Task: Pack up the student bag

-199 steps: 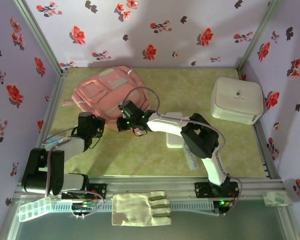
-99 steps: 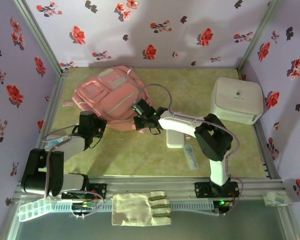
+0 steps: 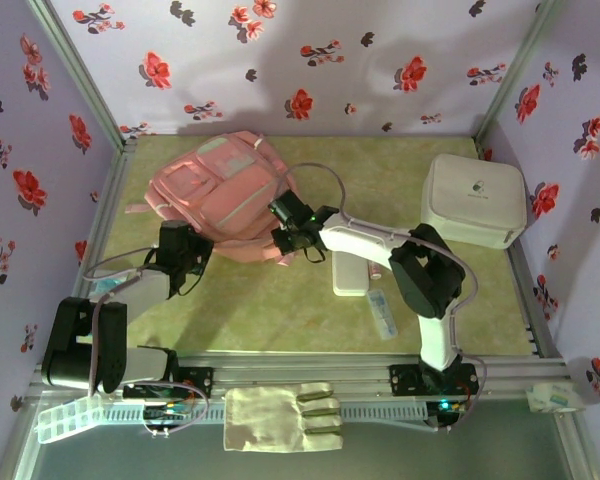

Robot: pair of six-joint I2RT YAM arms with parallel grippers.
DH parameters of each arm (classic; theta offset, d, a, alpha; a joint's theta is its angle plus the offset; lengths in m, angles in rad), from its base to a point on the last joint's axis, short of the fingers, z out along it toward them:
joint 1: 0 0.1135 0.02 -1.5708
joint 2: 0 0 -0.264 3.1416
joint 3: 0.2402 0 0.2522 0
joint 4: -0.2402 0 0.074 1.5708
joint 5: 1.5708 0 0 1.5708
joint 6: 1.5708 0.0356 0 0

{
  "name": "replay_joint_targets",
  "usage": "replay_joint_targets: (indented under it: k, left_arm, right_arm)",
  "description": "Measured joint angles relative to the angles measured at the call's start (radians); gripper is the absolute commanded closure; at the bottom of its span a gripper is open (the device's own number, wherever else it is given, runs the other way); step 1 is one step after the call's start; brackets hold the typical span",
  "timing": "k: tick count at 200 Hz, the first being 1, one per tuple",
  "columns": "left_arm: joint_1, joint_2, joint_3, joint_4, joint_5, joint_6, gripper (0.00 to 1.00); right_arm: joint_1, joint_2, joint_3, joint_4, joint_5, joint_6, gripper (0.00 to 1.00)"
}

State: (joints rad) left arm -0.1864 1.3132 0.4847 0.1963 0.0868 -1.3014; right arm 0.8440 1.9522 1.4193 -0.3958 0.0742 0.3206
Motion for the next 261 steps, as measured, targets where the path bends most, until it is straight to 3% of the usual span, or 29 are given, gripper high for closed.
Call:
replay_joint_targets:
  k: [44,89,136,170,211,228,261]
  left_arm:
    - [0.000,0.000,0.001,0.000,0.000,0.003,0.95]
    - [-0.001,0.000,0.001,0.000,0.001,0.013,0.97]
    - [-0.011,0.000,0.022,-0.003,0.023,0.038,0.95]
    - [-0.005,0.049,0.116,-0.105,0.018,0.128,0.87]
    - [0.027,0.163,0.316,-0.297,-0.021,0.310,0.79]
    - [0.047,0.203,0.373,-0.333,-0.038,0.364,0.78]
    - [0.093,0.245,0.434,-0.362,-0.037,0.425,0.66]
  right_arm:
    - [0.000,0.007,0.001,0.001,0.009,-0.006,0.94]
    - [-0.026,0.006,-0.001,-0.002,0.091,0.048,0.95]
    - [-0.104,0.004,-0.006,0.002,0.026,0.084,0.97]
    - [-0.054,-0.041,-0.079,0.027,0.001,0.084,0.99]
    - [0.081,-0.071,-0.144,0.086,-0.082,0.143,0.99]
    - [0.122,-0.069,-0.147,0.125,-0.136,0.185,0.99]
    - [0.164,-0.018,-0.091,0.159,-0.216,0.218,0.99]
